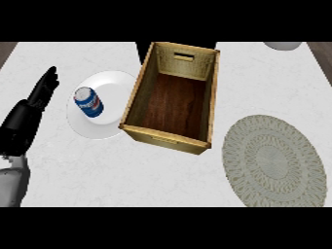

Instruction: Pick the lemon from the placemat and place it in the basket

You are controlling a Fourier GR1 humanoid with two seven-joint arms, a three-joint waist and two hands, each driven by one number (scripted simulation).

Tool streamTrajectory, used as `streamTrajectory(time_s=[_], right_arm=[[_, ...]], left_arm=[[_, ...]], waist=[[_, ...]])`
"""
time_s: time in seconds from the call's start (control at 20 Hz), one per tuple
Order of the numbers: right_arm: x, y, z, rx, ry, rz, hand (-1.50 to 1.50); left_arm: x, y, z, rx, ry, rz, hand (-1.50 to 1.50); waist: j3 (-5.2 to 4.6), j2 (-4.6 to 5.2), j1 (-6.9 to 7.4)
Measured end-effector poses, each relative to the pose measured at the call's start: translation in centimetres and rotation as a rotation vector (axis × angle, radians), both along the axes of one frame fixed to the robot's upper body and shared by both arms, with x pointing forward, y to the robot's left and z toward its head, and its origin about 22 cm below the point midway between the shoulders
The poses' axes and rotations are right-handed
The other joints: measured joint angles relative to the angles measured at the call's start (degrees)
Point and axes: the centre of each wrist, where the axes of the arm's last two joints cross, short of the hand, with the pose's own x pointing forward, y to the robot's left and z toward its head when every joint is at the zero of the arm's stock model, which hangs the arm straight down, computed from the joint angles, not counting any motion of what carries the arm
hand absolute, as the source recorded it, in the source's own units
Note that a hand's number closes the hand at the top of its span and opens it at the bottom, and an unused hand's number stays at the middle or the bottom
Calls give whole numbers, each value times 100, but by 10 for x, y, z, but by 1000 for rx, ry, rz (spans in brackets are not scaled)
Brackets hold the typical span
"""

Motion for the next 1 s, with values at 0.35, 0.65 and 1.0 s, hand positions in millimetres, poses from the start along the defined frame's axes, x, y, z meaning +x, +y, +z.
streamTrajectory(time_s=[0.35,0.65,1.0], right_arm=[[1,74,47,-12,80,74,150],[18,125,62,-16,175,78,150],[36,167,52,-83,320,98,150]], left_arm=[[0,-4,-1,4,-10,-5,0],[1,-3,0,-2,-12,-12,0],[-1,2,4,-3,-14,-10,0]], waist=[[1,28,67],[0,50,114],[2,50,96]])
